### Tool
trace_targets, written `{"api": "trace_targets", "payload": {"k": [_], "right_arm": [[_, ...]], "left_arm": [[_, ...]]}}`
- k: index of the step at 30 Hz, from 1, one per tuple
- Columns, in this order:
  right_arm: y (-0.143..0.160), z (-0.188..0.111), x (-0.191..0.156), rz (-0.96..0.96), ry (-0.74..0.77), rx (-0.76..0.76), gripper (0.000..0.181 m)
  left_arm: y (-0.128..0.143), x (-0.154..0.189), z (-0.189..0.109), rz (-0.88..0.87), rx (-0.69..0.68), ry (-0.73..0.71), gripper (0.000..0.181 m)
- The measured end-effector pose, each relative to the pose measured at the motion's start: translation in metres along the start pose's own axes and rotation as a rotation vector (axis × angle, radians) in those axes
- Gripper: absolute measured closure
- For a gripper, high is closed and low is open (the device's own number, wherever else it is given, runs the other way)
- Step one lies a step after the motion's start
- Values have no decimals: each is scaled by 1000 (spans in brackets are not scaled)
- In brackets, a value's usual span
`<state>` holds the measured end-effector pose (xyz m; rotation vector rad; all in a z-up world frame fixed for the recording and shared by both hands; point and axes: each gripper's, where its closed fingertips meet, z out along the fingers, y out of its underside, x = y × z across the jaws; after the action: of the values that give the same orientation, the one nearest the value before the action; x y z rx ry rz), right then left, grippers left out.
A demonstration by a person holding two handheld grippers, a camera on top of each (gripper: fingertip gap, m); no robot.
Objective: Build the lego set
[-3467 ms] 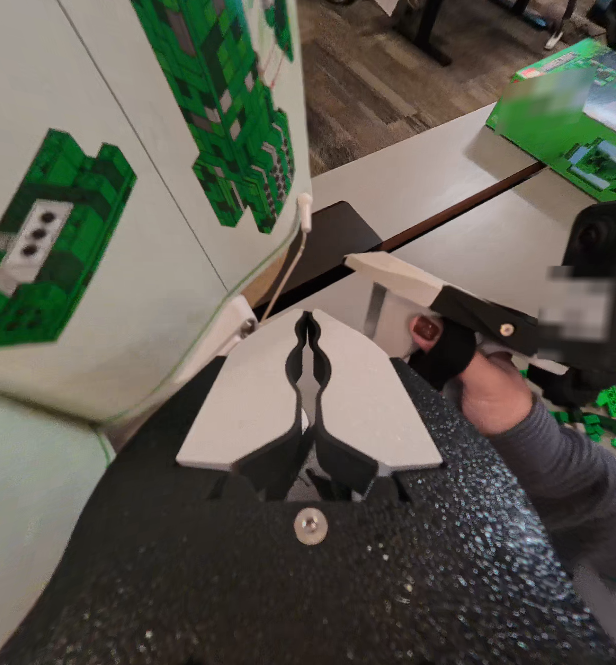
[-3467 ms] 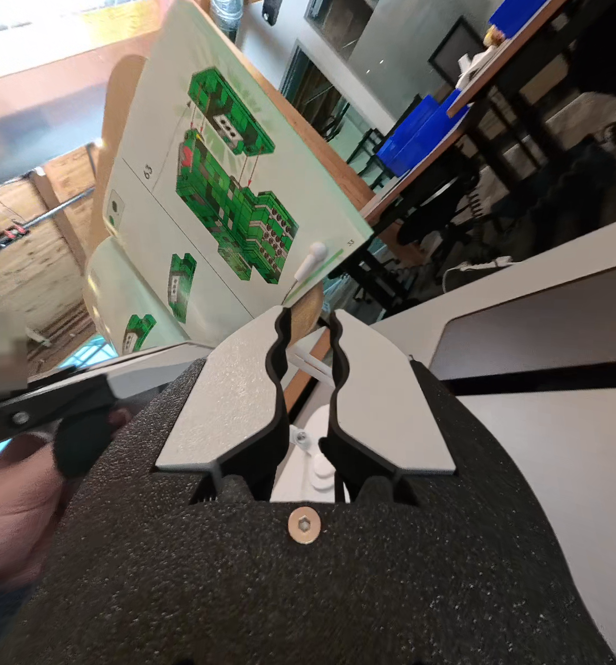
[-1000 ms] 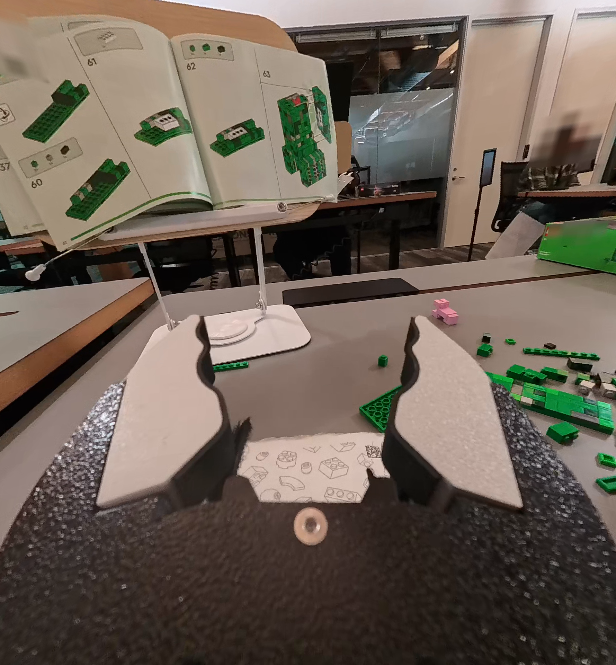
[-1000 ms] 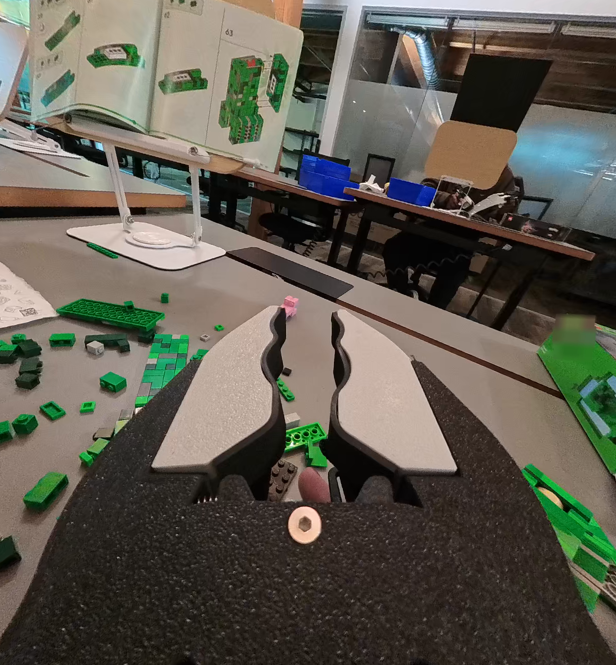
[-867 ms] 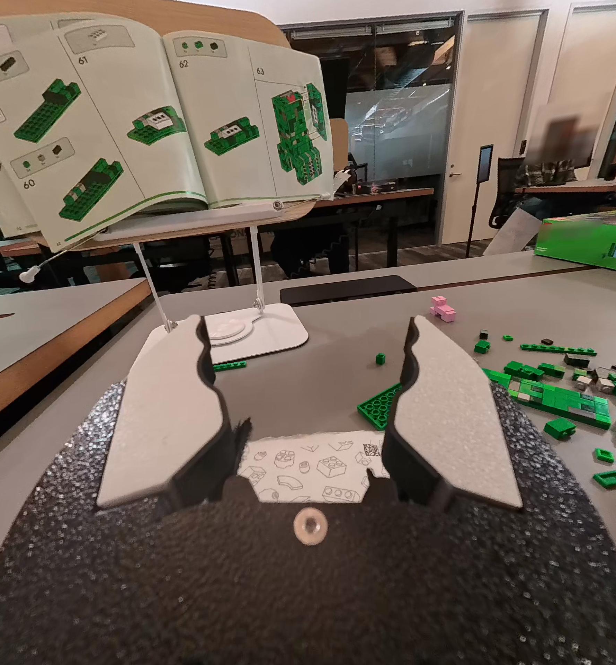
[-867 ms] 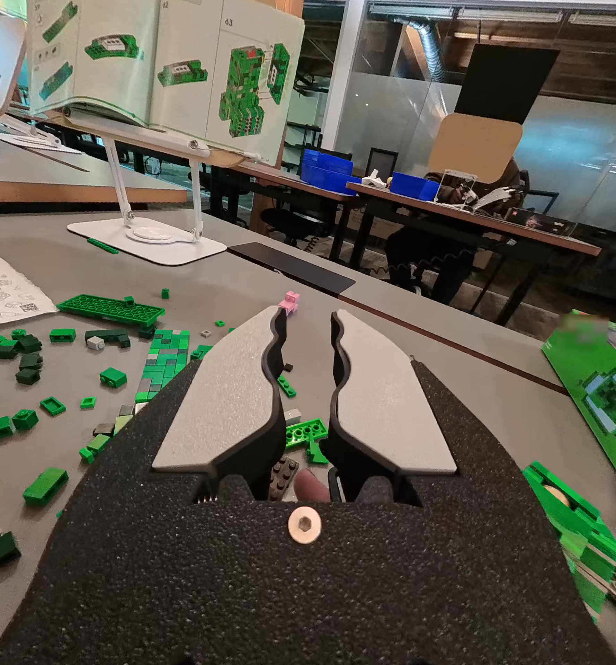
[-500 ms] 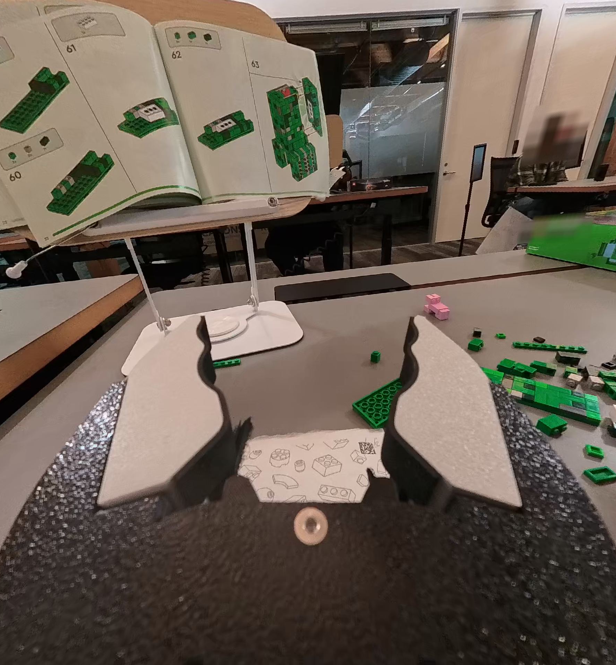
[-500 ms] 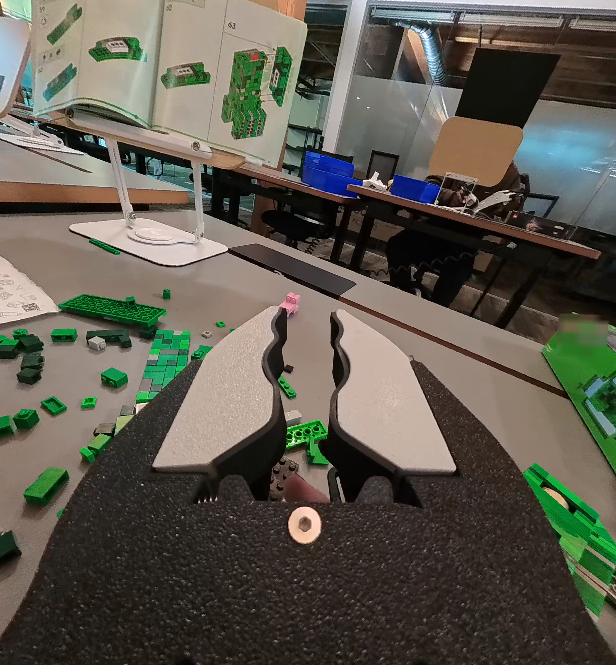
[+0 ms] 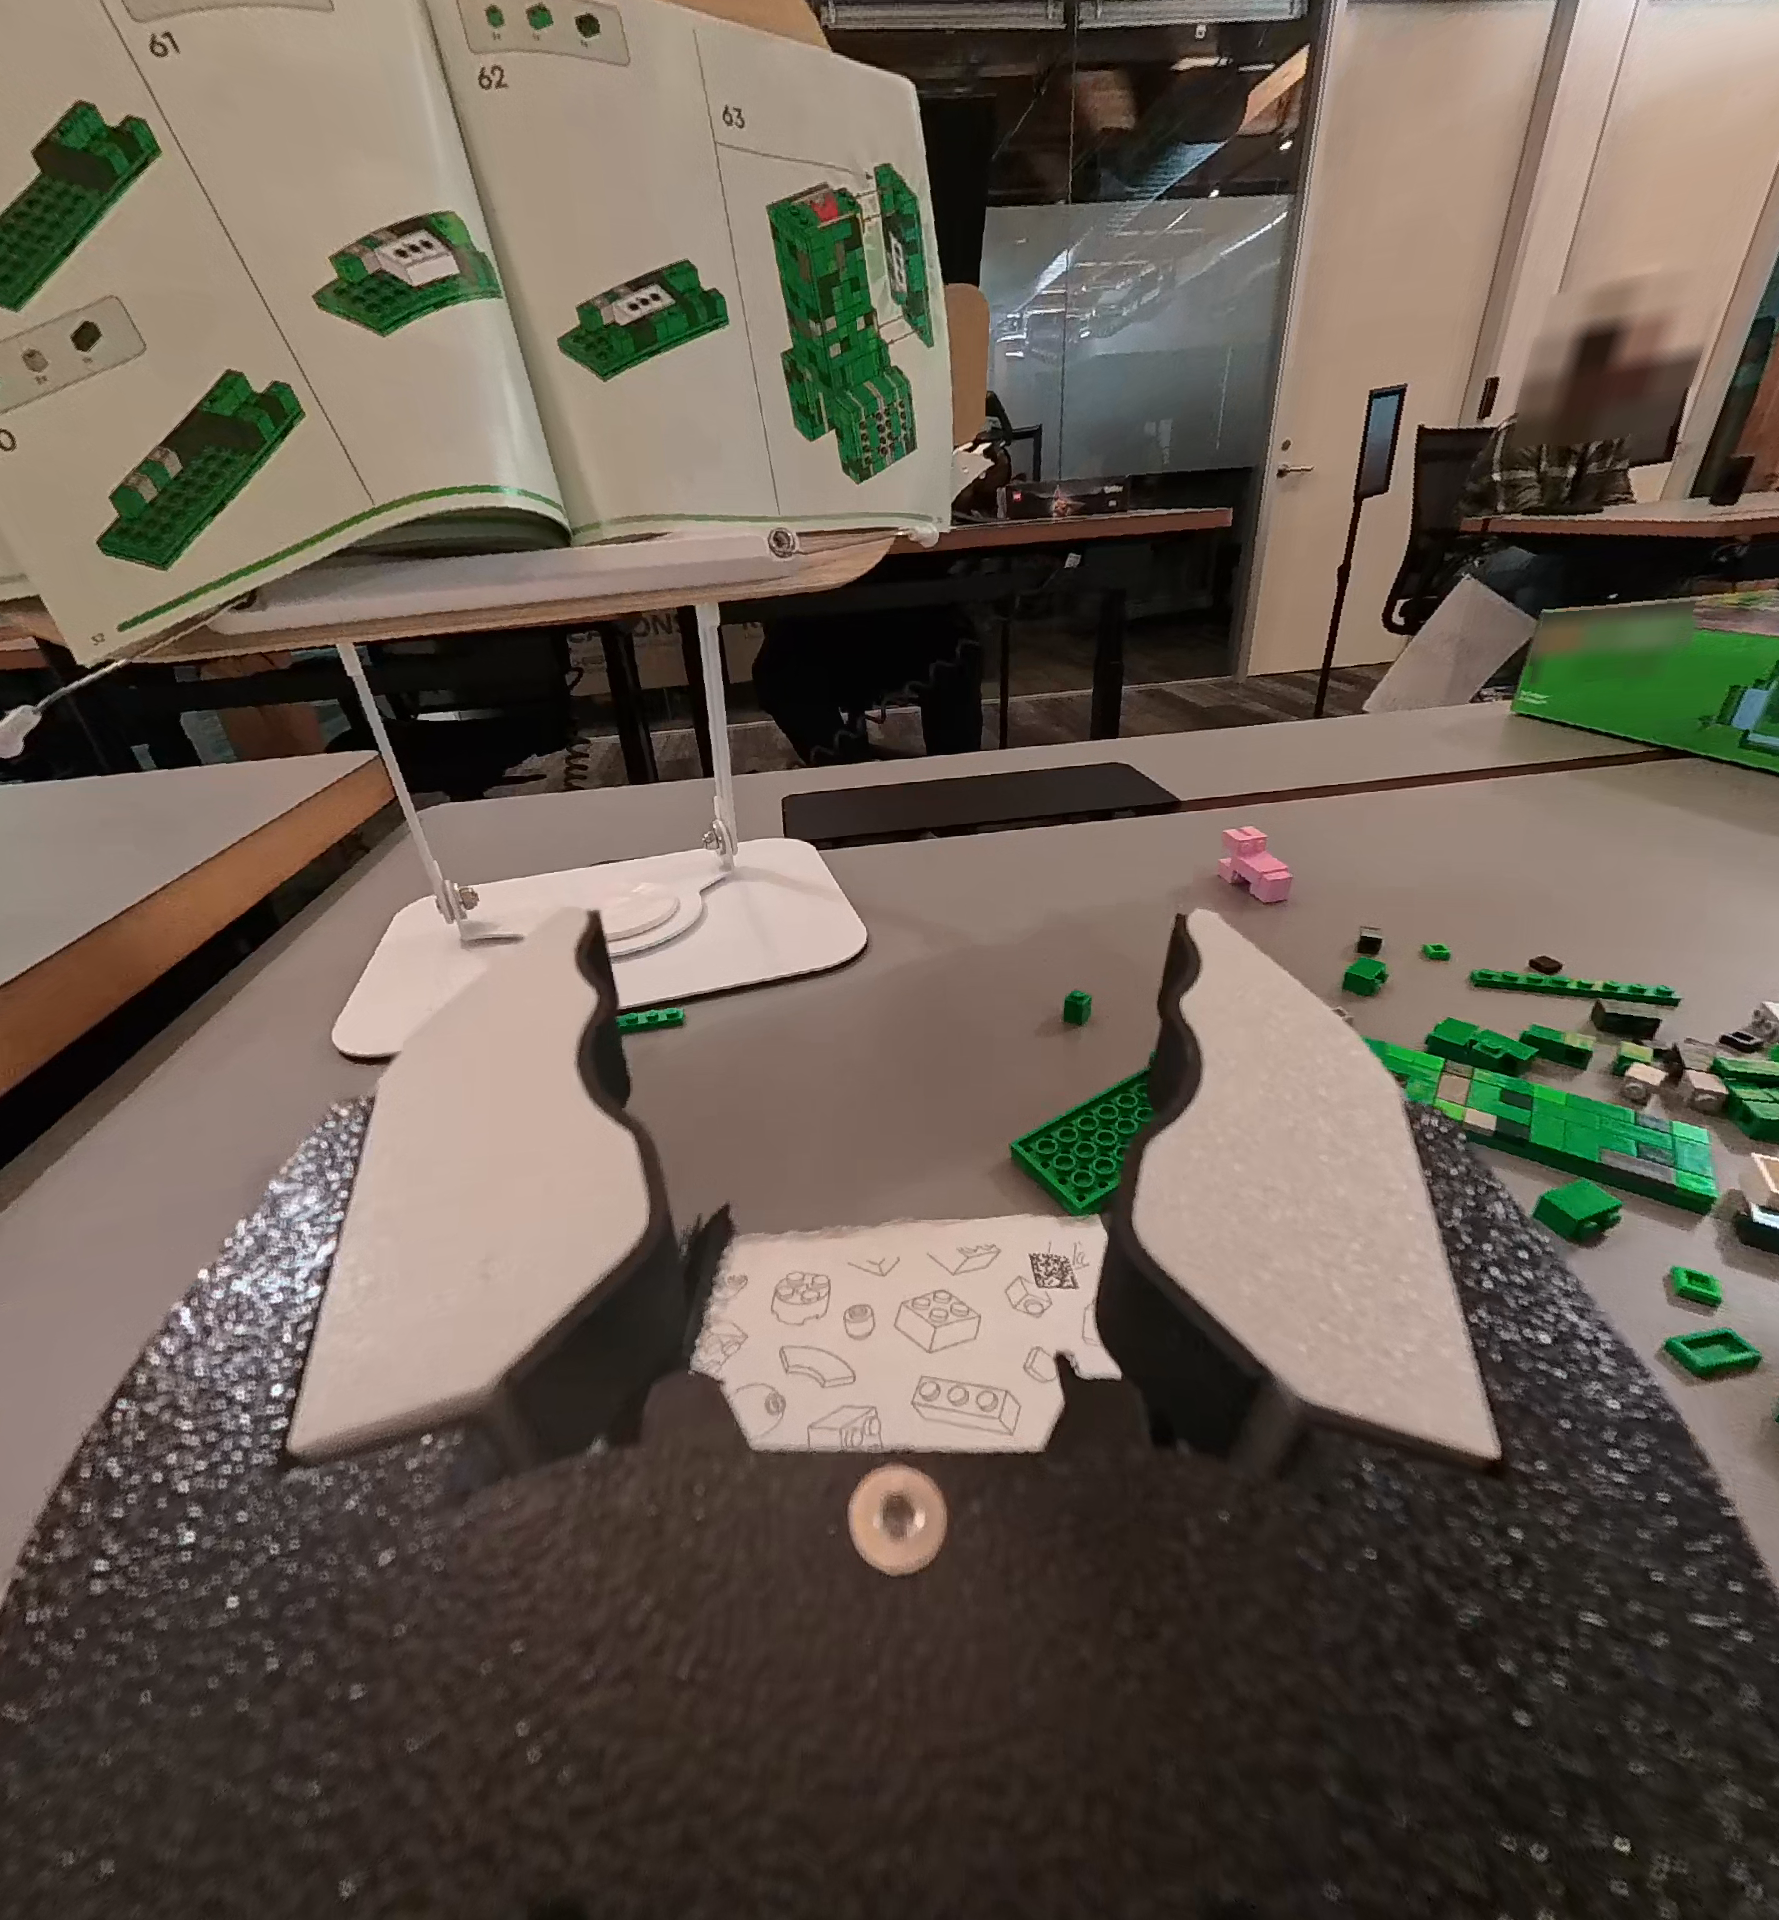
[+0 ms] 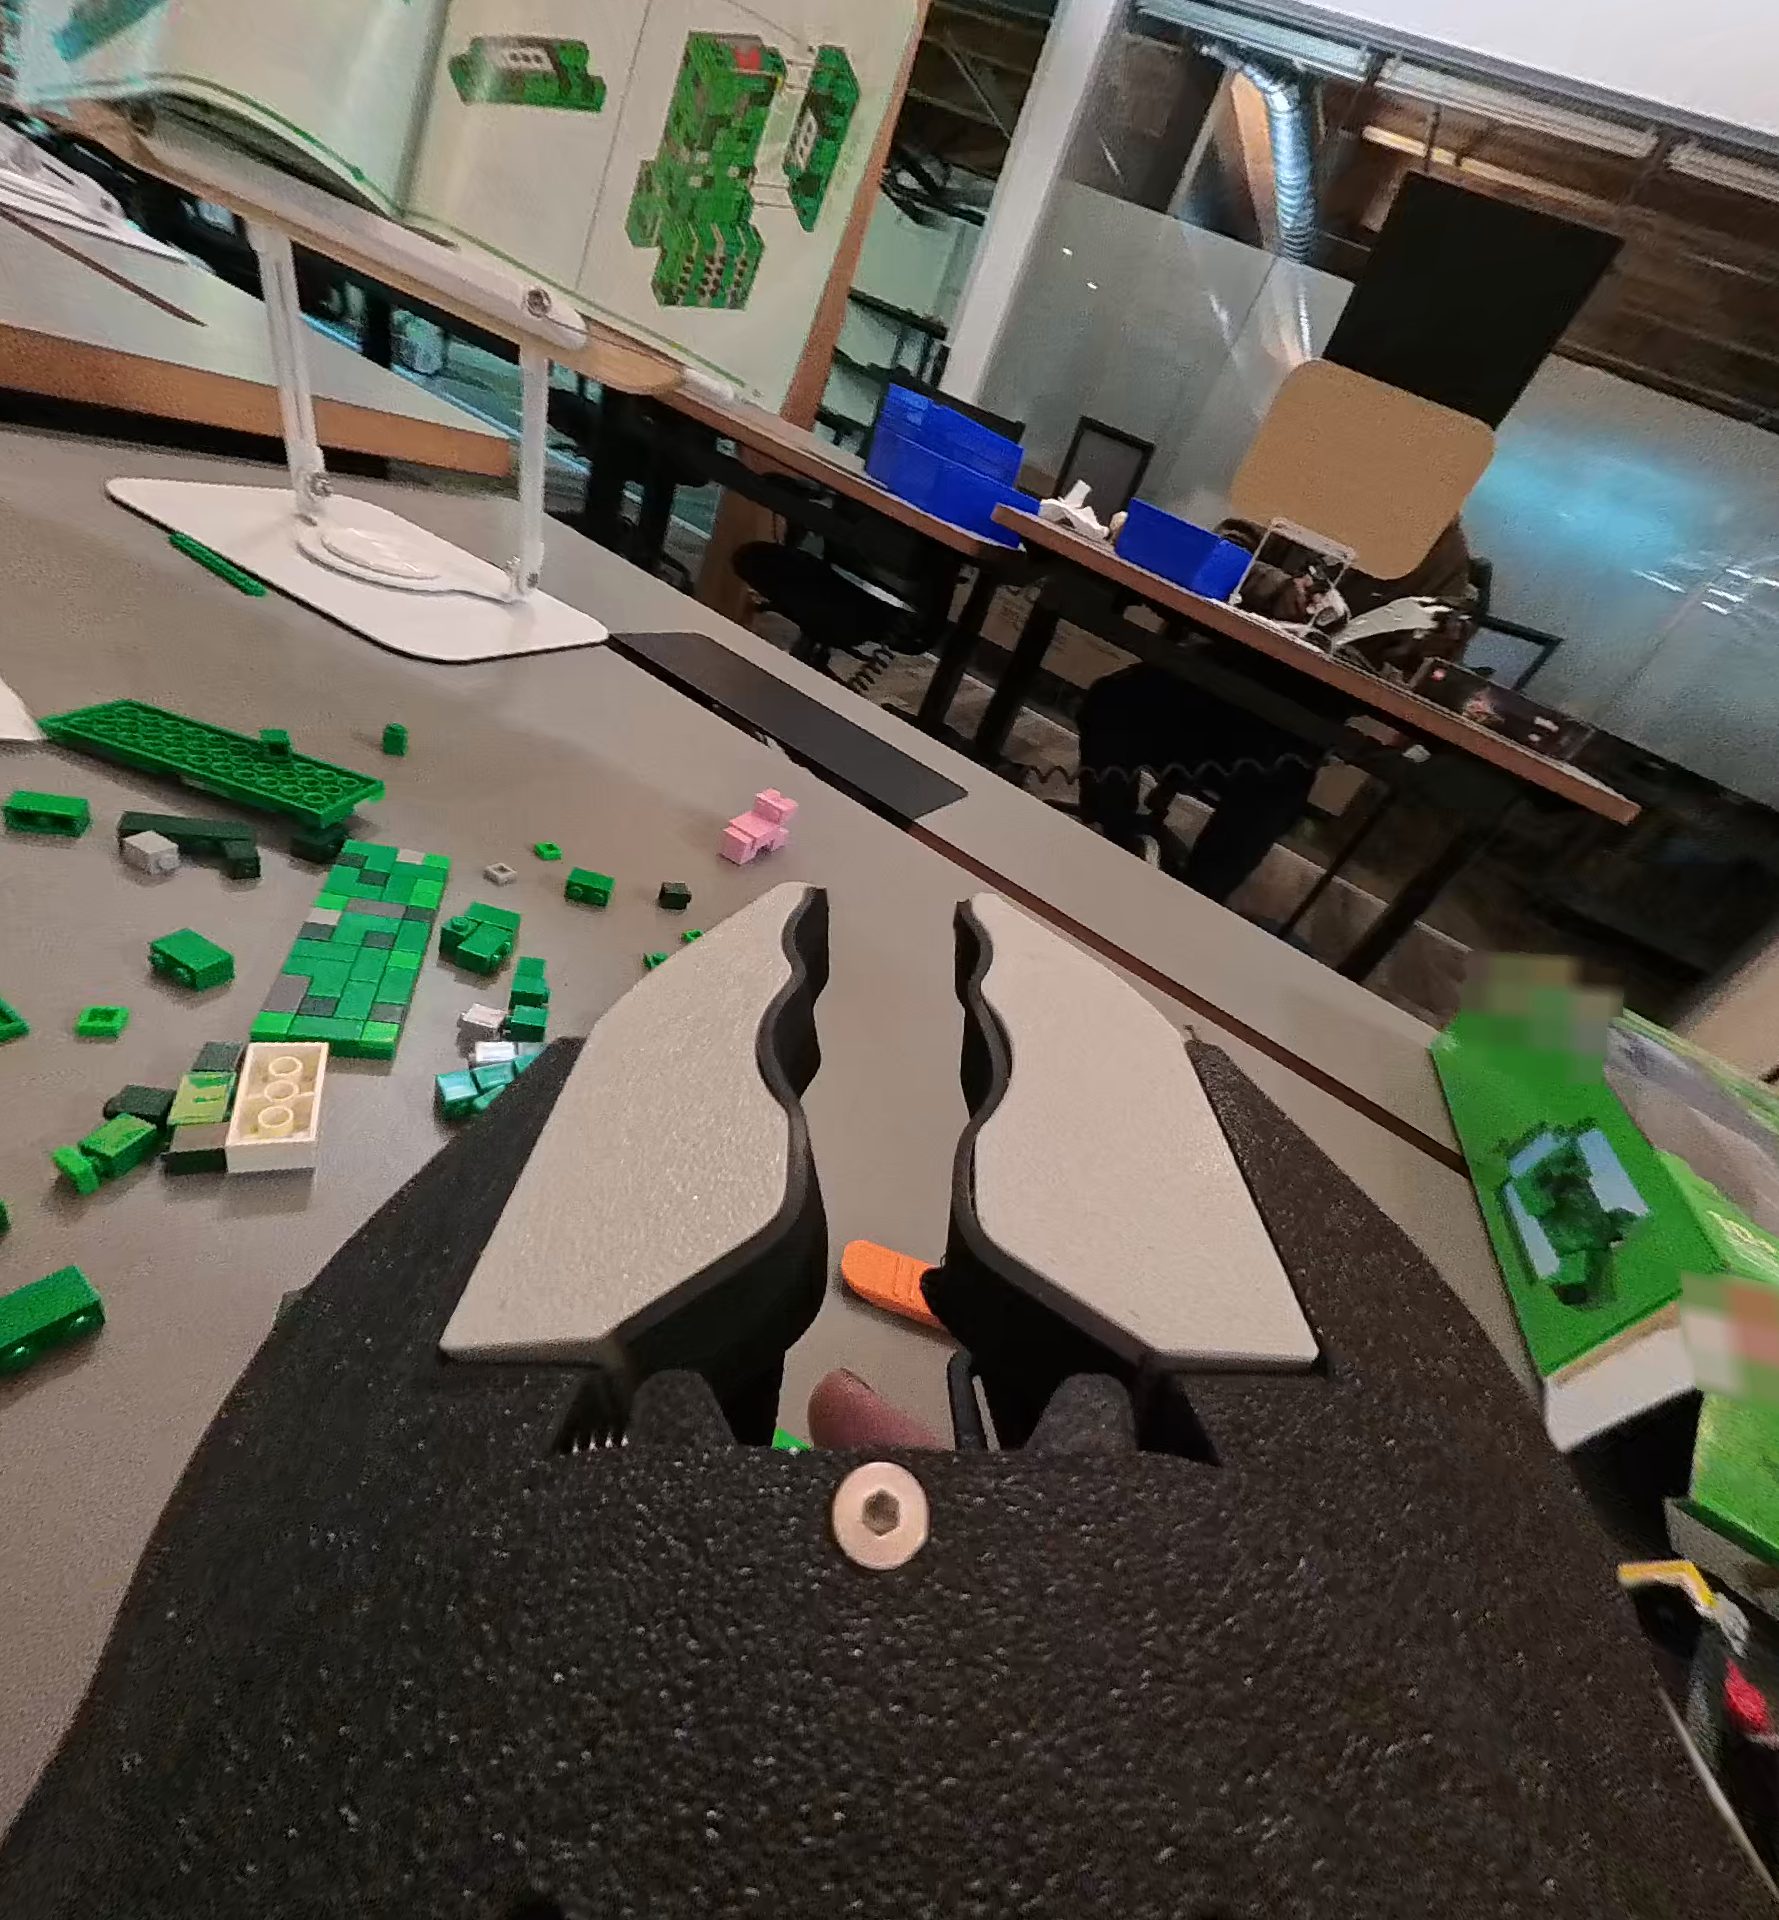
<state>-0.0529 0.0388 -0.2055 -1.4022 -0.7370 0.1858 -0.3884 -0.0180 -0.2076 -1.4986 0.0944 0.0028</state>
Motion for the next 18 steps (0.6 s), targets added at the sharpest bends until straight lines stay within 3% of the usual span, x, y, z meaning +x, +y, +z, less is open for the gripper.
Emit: {"api": "trace_targets", "payload": {"k": [9,18], "right_arm": [[-4,-2,-14,30,-122,47,158],[1,6,-39,-119,-141,10,159]], "left_arm": [[9,-1,1,-61,-60,30,92],[9,-4,0,-85,-56,29,94]]}}
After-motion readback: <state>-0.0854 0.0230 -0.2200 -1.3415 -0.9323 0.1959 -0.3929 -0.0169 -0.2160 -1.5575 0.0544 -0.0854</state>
